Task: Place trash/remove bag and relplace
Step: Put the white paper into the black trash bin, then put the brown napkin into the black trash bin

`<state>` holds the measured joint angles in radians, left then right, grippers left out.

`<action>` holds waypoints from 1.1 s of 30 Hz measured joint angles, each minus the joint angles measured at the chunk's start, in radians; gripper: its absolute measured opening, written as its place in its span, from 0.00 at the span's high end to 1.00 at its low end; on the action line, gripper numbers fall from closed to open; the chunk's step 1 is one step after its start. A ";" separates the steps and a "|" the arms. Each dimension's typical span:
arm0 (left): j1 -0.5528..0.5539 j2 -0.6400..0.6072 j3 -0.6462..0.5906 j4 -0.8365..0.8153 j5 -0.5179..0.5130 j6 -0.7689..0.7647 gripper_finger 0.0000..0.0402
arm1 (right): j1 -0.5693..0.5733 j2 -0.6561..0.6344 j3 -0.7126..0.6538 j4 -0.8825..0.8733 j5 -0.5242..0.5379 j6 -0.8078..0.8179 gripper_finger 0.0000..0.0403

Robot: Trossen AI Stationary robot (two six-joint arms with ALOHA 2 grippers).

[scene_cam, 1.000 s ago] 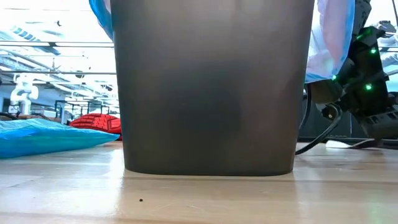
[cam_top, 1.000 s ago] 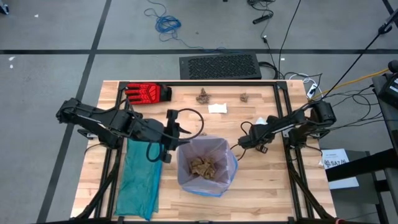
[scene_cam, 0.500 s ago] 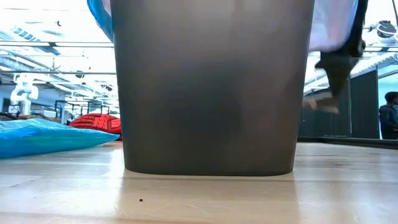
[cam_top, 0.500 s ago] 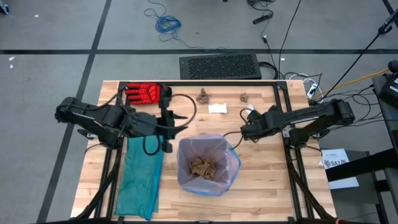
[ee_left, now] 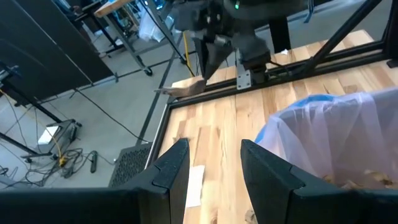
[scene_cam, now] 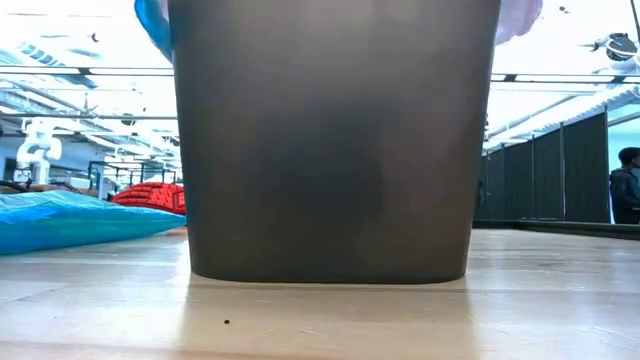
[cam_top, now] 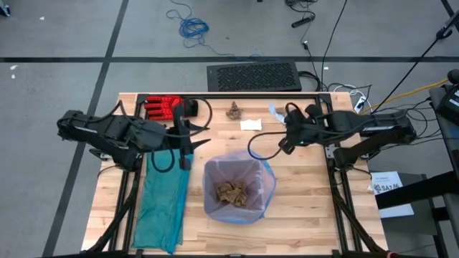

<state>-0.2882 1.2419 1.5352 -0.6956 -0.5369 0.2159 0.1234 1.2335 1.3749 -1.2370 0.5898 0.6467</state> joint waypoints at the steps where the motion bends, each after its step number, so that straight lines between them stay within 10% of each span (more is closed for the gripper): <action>1: 0.000 0.000 0.000 -0.002 0.000 -0.001 0.65 | 0.008 0.000 0.002 0.039 -0.021 -0.022 1.00; 10: 0.000 0.000 0.000 -0.004 0.000 -0.009 0.65 | 0.149 0.047 0.002 0.466 -0.310 -0.254 1.00; 21: 0.000 0.000 -0.005 -0.126 -0.003 -0.112 0.65 | 0.224 0.210 0.002 0.594 -0.495 -0.281 0.98; 33: 0.024 0.000 -0.013 -0.255 -0.133 -0.185 0.83 | 0.239 0.192 0.002 0.658 -0.448 -0.360 0.60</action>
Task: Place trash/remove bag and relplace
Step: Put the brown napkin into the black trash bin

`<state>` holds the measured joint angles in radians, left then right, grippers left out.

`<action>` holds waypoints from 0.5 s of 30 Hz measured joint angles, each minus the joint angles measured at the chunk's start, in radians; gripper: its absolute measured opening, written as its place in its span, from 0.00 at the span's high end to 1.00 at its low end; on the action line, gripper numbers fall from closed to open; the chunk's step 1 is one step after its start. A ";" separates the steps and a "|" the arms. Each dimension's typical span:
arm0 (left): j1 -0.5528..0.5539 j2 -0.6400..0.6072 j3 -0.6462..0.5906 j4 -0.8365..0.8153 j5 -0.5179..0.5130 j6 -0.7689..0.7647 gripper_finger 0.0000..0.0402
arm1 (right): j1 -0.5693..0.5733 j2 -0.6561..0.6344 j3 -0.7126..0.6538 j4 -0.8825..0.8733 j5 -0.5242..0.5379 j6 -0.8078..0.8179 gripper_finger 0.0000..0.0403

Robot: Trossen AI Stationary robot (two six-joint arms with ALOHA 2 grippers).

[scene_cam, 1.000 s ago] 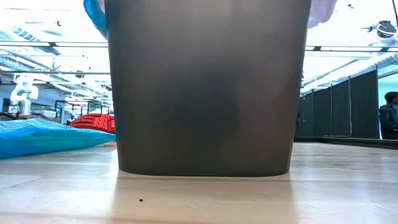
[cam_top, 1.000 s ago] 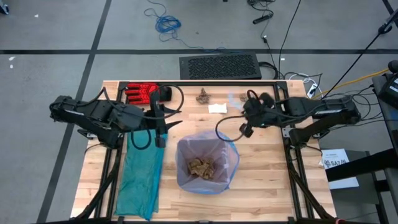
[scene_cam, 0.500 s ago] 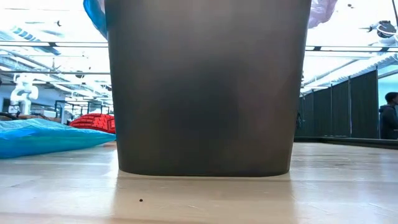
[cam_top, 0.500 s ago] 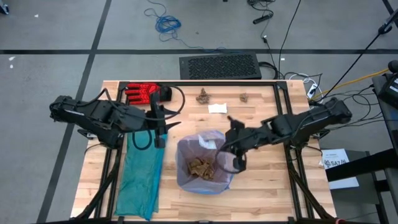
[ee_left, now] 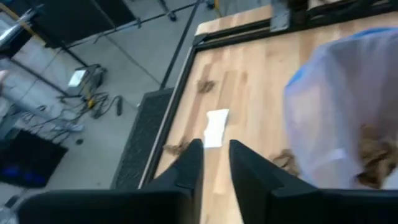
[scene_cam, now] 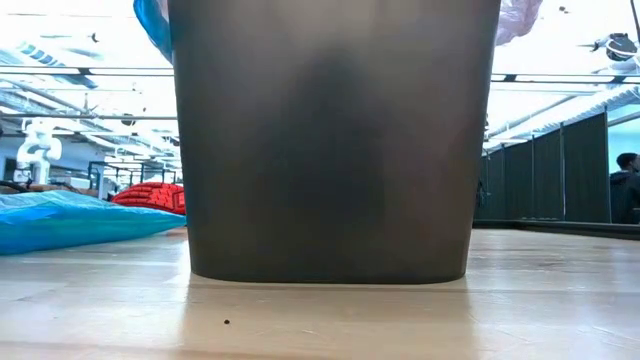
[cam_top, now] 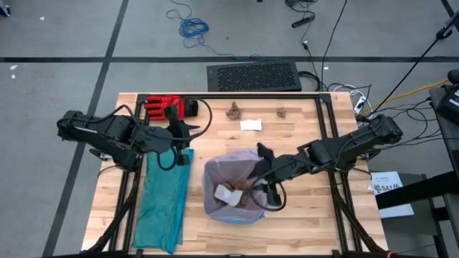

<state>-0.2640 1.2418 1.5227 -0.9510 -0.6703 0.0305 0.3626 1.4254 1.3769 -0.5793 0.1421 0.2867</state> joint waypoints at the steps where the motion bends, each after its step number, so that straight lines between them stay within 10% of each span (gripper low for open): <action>1: 0.014 -0.001 -0.015 0.004 -0.005 0.000 0.86 | -0.009 -0.017 0.000 -0.027 0.030 -0.003 0.57; 9: 0.130 -0.011 -0.202 0.080 0.040 0.000 0.99 | -0.249 -0.184 0.000 -0.322 0.273 0.015 0.54; 15: 0.188 -0.107 -0.313 0.327 0.210 0.063 1.00 | -0.610 -0.188 -0.017 -0.450 0.210 -0.086 0.56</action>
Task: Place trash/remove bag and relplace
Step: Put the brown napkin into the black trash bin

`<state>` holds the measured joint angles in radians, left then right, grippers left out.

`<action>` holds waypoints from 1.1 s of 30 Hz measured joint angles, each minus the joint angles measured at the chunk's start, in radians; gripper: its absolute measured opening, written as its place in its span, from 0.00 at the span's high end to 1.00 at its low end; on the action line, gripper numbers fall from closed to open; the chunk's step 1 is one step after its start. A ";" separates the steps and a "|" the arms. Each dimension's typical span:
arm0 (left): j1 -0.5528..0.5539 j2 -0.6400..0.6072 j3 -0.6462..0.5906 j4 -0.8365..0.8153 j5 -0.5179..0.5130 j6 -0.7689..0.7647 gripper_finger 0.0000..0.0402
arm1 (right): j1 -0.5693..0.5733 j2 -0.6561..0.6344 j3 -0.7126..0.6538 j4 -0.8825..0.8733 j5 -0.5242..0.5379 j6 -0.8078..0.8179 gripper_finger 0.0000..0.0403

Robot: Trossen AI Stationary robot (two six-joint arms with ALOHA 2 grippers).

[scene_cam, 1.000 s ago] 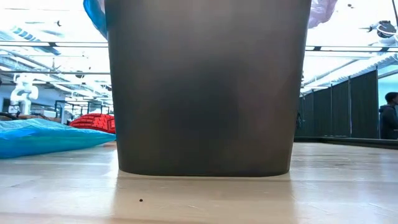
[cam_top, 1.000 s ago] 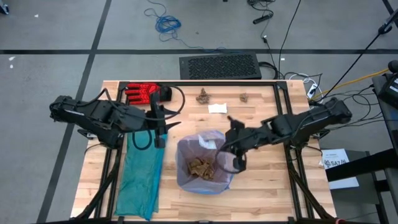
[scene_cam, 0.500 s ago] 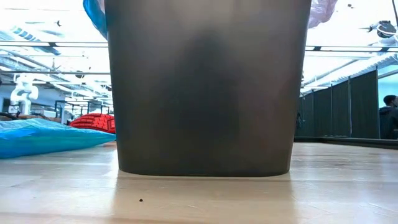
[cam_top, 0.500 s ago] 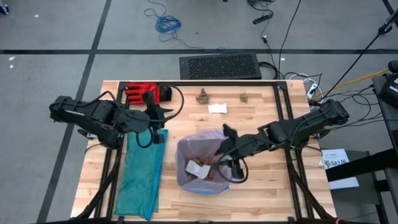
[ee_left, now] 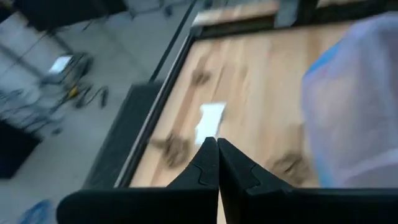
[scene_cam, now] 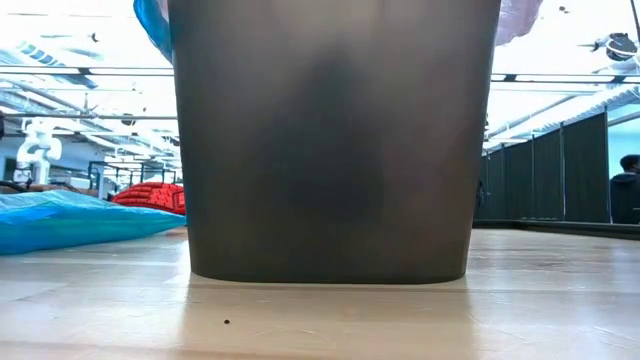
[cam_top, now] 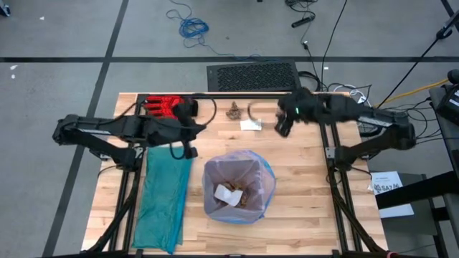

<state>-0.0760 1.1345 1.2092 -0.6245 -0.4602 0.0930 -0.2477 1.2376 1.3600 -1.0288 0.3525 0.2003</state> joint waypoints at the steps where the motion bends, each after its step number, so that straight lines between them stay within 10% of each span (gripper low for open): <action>1: 0.011 -0.020 -0.015 0.040 0.037 0.014 1.00 | -0.063 0.004 -0.018 0.017 -0.057 -0.027 0.57; 5: 0.060 -0.099 -0.060 0.105 0.164 0.025 1.00 | -0.292 0.032 -0.135 0.132 -0.242 -0.115 0.57; 13: 0.092 -0.150 -0.070 0.109 0.206 0.018 1.00 | -0.571 0.170 -0.348 0.399 -0.284 -0.188 0.53; 26: 0.141 -0.098 -0.070 0.101 0.208 0.001 1.00 | -0.673 0.511 -0.388 0.670 -0.299 -0.201 0.37; 33: 0.147 -0.077 -0.070 0.100 0.208 -0.009 1.00 | -0.701 0.594 -0.382 0.697 -0.318 -0.133 0.45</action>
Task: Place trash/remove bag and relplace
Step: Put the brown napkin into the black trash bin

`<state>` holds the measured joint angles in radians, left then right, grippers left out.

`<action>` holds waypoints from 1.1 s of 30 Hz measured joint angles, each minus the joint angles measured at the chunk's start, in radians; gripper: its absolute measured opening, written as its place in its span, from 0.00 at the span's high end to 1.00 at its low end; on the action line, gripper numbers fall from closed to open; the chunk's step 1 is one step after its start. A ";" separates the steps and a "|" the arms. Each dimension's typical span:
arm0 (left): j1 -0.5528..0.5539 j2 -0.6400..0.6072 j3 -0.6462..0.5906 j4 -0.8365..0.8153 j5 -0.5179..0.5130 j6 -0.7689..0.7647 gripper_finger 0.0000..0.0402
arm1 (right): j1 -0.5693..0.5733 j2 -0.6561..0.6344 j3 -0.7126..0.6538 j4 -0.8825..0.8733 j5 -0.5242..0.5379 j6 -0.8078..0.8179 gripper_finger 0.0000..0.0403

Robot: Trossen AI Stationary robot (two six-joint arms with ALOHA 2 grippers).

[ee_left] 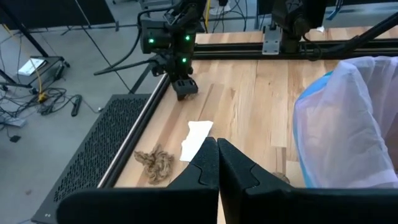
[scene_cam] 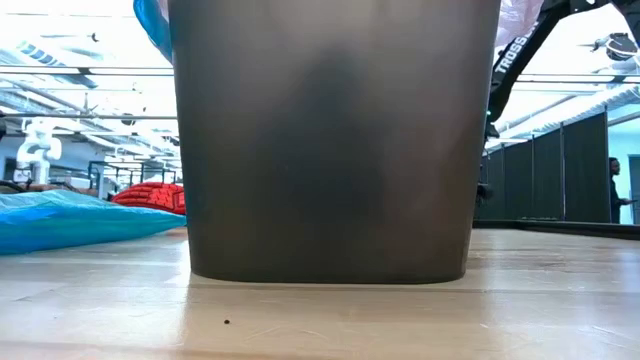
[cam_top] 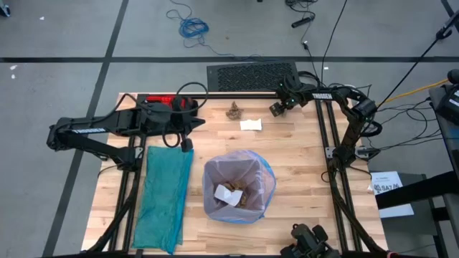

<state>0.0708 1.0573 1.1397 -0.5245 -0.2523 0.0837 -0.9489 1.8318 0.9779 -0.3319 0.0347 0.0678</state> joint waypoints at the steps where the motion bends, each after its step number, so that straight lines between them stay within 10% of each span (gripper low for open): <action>1: 0.000 0.001 0.000 0.000 0.000 0.000 1.00 | 0.000 0.000 0.000 0.000 0.003 -0.001 0.49; 9: 0.000 0.001 0.000 0.000 0.000 -0.001 1.00 | 0.041 -0.058 -0.006 -0.090 0.000 -0.011 0.96; 23: -0.001 0.001 0.001 -0.008 0.000 0.000 1.00 | 0.130 -0.363 -0.007 -0.336 -0.023 -0.042 1.00; 33: -0.001 0.001 0.001 -0.009 0.000 0.002 1.00 | 0.261 -0.667 -0.007 -0.343 -0.247 0.065 1.00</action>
<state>0.0698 1.0584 1.1404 -0.5339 -0.2523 0.0853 -0.6877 1.1645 0.9710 -0.6754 -0.2123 0.1327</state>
